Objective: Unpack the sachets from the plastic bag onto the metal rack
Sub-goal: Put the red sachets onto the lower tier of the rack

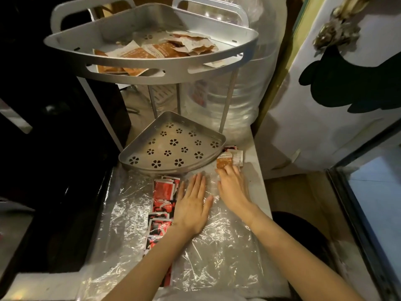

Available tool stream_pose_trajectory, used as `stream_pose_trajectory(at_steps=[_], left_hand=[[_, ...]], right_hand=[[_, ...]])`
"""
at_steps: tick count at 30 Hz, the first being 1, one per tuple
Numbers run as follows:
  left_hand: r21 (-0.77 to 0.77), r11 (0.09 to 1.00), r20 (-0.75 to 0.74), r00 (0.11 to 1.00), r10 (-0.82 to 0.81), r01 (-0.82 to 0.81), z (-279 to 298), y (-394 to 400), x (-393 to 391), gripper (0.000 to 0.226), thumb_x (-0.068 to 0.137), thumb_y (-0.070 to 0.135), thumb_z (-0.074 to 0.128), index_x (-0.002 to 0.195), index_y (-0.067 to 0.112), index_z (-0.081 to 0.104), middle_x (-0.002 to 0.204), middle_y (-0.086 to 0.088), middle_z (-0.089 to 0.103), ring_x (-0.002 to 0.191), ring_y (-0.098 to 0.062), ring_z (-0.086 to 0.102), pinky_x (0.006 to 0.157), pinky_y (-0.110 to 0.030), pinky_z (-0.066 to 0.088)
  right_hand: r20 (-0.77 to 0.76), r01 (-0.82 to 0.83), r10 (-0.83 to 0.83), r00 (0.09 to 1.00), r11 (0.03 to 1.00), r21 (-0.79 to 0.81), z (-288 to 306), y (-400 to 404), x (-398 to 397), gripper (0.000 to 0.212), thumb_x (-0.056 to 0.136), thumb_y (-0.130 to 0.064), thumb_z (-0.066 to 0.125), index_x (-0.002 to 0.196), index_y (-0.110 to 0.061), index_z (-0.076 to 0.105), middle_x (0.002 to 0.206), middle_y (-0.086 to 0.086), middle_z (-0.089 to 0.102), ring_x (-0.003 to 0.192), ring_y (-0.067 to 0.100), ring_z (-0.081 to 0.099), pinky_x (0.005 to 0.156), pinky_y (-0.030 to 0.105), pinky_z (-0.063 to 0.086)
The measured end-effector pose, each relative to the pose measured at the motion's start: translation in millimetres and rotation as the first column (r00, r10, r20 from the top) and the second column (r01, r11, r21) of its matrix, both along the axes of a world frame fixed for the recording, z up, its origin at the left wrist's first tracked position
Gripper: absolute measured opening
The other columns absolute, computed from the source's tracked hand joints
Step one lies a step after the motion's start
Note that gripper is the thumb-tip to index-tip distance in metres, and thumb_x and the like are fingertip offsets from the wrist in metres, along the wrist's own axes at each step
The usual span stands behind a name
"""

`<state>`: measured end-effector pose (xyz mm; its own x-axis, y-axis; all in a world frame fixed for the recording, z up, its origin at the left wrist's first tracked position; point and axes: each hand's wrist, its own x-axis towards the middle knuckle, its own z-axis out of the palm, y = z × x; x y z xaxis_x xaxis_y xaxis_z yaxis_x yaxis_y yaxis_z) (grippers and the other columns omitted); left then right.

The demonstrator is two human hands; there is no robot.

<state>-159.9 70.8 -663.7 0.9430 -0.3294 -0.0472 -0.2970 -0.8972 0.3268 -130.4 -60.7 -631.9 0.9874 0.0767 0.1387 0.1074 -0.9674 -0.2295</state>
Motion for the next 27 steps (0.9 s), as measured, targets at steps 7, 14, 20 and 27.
stream_pose_trajectory(at_steps=[7,14,20,27], left_hand=[[0.006,1.000,-0.003,1.000,-0.002,0.002,-2,-1,1,0.066,0.085,0.051,-0.013,0.143,0.020,-0.013,0.152,0.004,-0.017,0.140,-0.012,-0.019,0.112,-0.037,-0.016],[0.003,1.000,-0.009,1.000,-0.007,0.007,-3,0,2,0.071,0.079,0.056,-0.022,0.141,0.023,-0.017,0.152,0.005,-0.019,0.139,-0.011,-0.021,0.112,-0.036,-0.017],[0.000,1.000,-0.010,1.000,-0.028,0.028,-8,2,3,0.074,0.076,0.057,-0.027,0.142,0.027,-0.016,0.152,0.005,-0.020,0.139,-0.011,-0.021,0.115,-0.039,-0.012],[0.017,0.999,0.007,1.000,-0.027,0.027,-6,2,2,0.066,0.083,0.055,-0.015,0.143,0.027,-0.014,0.152,0.004,-0.018,0.140,-0.012,-0.019,0.115,-0.038,-0.012]], right_hand=[[0.036,0.009,-0.015,0.999,0.988,0.152,-3,-6,-3,0.014,0.085,-0.015,0.060,0.096,-0.011,0.068,0.105,0.006,0.064,0.101,0.024,0.052,0.086,0.038,0.043],[0.034,0.080,-0.099,0.995,0.930,0.360,6,-29,-12,0.015,0.085,-0.017,0.062,0.097,-0.014,0.069,0.101,-0.001,0.054,0.099,0.014,0.042,0.083,0.025,0.036],[-0.011,0.135,-0.154,0.988,0.826,0.547,11,-46,-24,0.012,0.087,-0.017,0.060,0.094,-0.012,0.068,0.095,-0.002,0.055,0.095,0.014,0.046,0.081,0.027,0.040],[-0.114,0.263,-0.309,0.944,0.494,0.829,20,-70,-39,0.007,0.092,-0.009,0.051,0.093,-0.013,0.057,0.083,-0.004,0.061,0.079,0.007,0.057,0.069,0.009,0.045]])
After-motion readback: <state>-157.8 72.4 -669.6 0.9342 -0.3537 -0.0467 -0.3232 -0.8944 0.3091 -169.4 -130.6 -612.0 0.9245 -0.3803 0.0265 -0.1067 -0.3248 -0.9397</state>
